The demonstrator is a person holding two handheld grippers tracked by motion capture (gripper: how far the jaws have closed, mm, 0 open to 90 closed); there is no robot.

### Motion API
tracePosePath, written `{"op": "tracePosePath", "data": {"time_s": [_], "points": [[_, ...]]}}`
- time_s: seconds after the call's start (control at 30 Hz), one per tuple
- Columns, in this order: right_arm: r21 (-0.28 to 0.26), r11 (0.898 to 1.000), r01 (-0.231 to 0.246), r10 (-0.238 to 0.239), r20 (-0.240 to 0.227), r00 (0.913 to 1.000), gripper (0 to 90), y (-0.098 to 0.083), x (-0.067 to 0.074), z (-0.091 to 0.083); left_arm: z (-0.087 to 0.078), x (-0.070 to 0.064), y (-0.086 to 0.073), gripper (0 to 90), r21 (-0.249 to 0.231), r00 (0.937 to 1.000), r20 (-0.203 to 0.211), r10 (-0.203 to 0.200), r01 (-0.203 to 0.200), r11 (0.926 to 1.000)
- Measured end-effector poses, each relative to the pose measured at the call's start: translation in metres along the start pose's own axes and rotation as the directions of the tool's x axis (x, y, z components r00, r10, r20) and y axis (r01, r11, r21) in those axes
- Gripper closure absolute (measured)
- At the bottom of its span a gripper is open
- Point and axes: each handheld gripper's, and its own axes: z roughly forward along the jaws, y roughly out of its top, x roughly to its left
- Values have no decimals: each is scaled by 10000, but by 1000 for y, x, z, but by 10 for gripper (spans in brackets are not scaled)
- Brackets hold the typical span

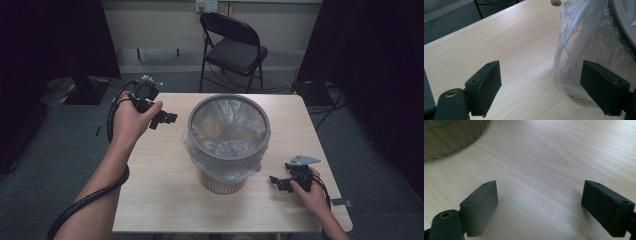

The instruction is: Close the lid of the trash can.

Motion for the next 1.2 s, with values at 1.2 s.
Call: {"op": "tracePosePath", "data": {"time_s": [1.2], "points": [[-3, 10000, 1, -1, 12, 10000, 130, 0, 0, 0, 25, 9, -41, 168, 301, 9990, 228, -373, 366, 9989]]}}
